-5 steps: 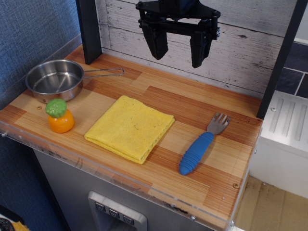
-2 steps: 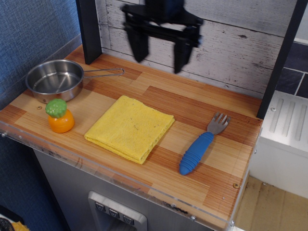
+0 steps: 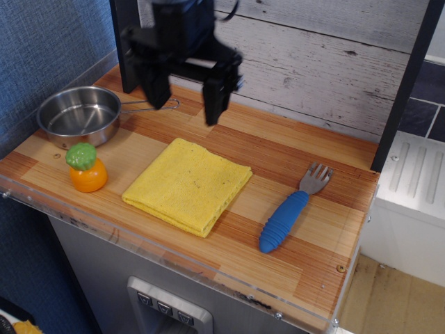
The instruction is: Move the yellow cloth straight up
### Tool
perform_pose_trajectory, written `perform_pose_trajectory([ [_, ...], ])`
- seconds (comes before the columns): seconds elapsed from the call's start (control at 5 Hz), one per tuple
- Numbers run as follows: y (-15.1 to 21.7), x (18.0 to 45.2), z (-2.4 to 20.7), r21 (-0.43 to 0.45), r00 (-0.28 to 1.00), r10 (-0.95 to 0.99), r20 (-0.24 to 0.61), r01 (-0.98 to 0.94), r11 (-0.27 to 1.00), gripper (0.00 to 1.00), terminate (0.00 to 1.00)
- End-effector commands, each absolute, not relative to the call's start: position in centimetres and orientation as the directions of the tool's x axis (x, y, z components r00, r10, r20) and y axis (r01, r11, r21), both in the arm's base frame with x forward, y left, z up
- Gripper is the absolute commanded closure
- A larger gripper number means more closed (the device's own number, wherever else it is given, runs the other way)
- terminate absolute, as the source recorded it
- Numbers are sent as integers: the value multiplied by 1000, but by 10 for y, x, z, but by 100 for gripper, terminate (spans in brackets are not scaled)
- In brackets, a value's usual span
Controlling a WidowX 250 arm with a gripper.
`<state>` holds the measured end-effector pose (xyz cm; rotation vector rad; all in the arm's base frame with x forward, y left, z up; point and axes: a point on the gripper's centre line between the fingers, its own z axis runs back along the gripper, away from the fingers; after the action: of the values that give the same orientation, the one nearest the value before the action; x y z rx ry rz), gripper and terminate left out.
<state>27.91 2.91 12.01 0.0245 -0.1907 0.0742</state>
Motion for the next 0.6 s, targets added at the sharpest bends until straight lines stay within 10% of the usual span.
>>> perform_pose_trajectory([
  [0.0, 45, 277, 95, 38, 974, 85, 212, -95, 995, 0, 0],
  [0.4, 55, 276, 66, 47, 978, 95, 187, -106, 993, 0, 0],
])
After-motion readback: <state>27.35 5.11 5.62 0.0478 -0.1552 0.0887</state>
